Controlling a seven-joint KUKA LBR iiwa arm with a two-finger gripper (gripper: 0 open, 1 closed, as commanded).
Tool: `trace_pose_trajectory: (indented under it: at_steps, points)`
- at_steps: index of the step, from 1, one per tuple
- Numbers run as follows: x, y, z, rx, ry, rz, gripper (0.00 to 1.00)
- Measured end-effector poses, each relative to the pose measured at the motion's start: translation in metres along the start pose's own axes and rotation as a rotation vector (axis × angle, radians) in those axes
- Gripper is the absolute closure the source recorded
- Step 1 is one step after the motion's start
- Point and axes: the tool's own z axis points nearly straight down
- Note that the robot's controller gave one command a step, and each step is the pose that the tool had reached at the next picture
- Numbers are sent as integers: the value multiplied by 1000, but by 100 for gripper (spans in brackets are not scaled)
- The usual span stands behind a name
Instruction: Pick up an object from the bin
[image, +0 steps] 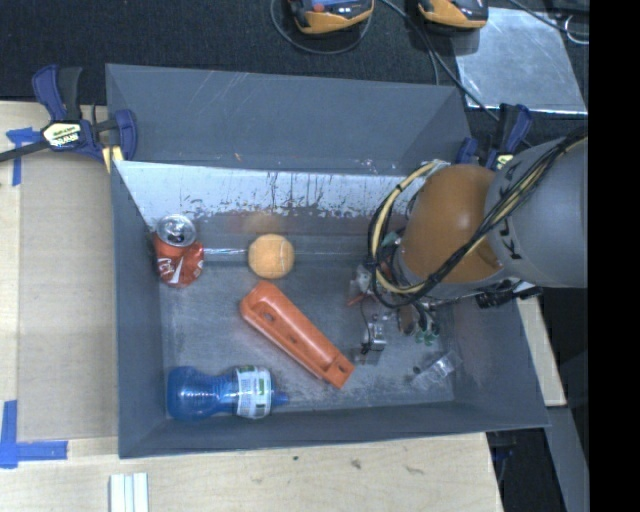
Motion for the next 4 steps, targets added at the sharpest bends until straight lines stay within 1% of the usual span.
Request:
trace_pose_trajectory:
  at_steps: [1,2,3,4]
  points:
    - [-24,82,4,-5,-7,33,0]
    - [-5,62,-10,-1,-2,236,0]
    - [-50,124,4,-8,-8,268,0]
    - [9,115,-5,-3,-9,439,0]
